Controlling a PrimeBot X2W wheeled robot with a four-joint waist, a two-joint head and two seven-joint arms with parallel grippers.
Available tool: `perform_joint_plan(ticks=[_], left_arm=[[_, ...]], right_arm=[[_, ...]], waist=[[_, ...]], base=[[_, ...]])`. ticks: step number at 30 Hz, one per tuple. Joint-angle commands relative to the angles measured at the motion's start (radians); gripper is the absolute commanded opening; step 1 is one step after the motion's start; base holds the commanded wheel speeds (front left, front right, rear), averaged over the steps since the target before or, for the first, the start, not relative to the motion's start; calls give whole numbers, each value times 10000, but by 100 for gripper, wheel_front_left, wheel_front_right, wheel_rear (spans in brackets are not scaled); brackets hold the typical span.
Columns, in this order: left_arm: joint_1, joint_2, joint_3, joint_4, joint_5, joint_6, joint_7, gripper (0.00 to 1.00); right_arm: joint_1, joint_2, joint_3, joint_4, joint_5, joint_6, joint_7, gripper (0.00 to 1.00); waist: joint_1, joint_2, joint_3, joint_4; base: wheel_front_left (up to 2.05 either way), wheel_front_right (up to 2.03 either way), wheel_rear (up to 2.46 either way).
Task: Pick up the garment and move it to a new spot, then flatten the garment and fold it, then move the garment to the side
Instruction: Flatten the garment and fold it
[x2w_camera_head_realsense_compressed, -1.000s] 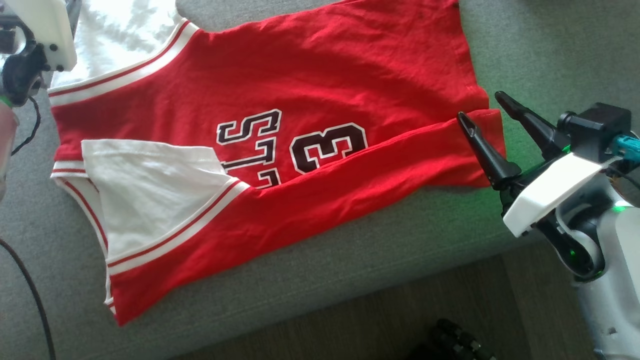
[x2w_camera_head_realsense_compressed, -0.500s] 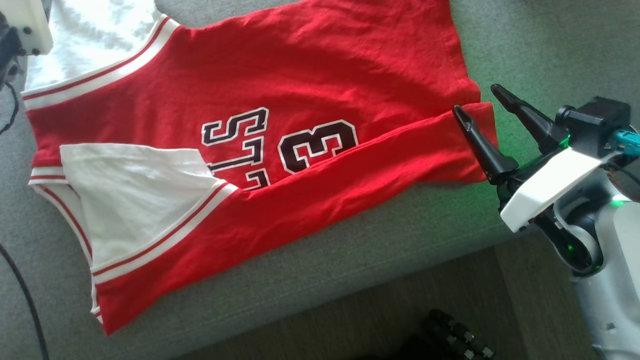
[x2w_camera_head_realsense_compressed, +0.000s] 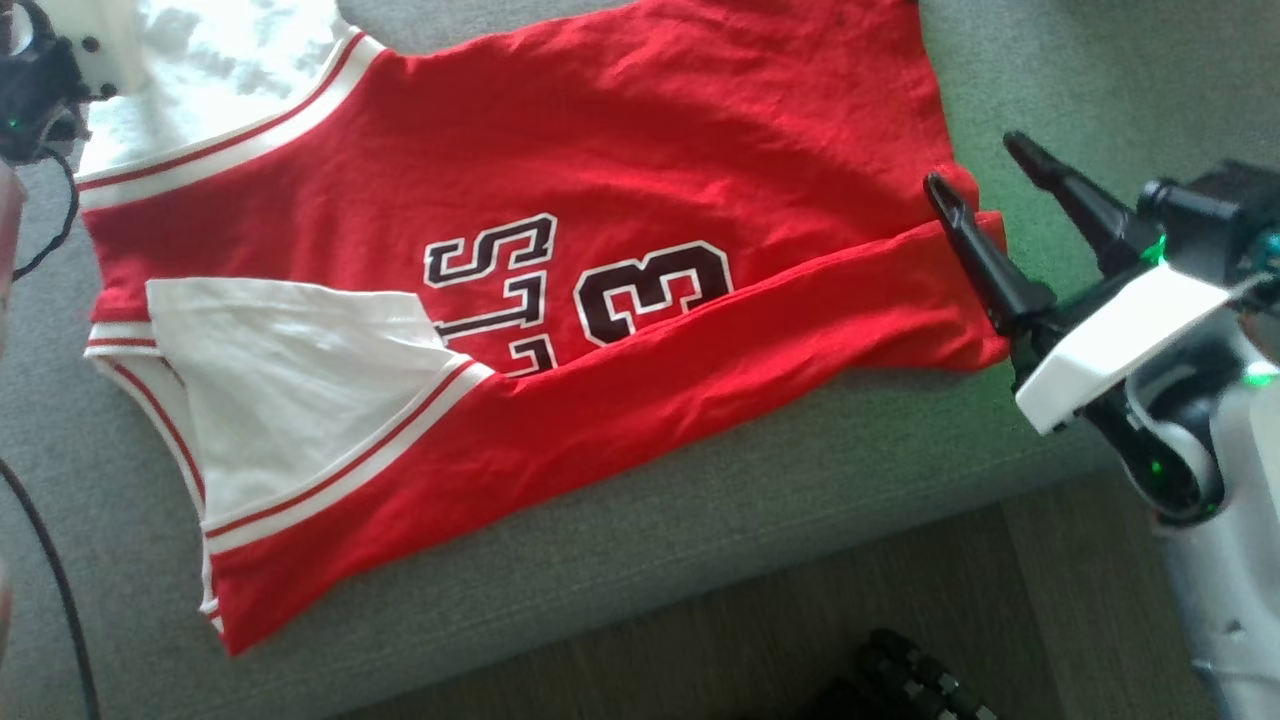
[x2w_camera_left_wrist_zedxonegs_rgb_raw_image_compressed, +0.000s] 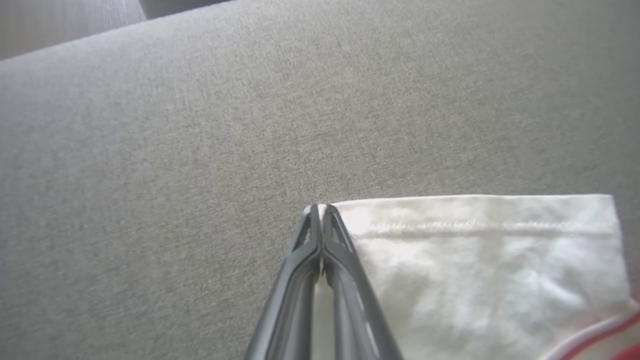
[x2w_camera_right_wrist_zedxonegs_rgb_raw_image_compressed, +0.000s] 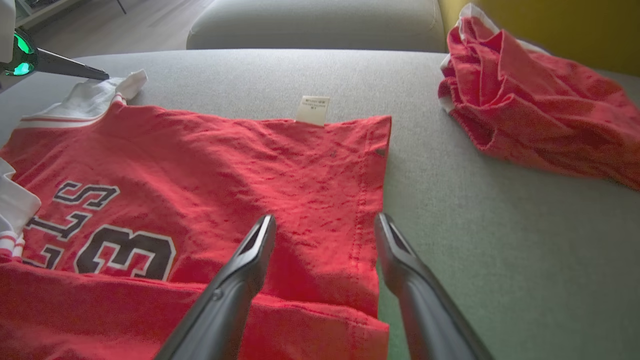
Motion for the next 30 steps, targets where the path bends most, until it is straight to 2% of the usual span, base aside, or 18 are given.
perform_joint_plan(ticks=[1, 7, 14, 23, 30], left_arm=[[-424, 346, 122, -334, 8, -60, -205, 0], [-358, 256, -12, -728, -136, -271, -356, 0], [-308, 453, -230, -1622, -236, -376, -557, 0], [-67, 785, -480, -2853, -313, -396, -432, 0], [209, 1031, -527, -3387, -380, -300, -268, 0]], right_arm=[[-237, -188, 122, -347, 12, -4, 95, 100], [-1404, 126, 290, 536, -43, -4, 782, 100], [-3764, 858, 119, 3015, -618, -4, 1368, 100], [-6331, 1728, -1502, 7324, -2673, -4, 1345, 100], [-7711, 2140, -2257, 9316, -3860, -4, 1507, 100]], waist=[[0, 0, -59, 60], [0, 0, -314, 277], [0, 0, -400, 565], [0, 0, -206, 917], [0, 0, -320, 917]], base=[[0, 0, 0], [0, 0, 0], [0, 0, 0], [0, 0, 0], [0, 0, 0]])
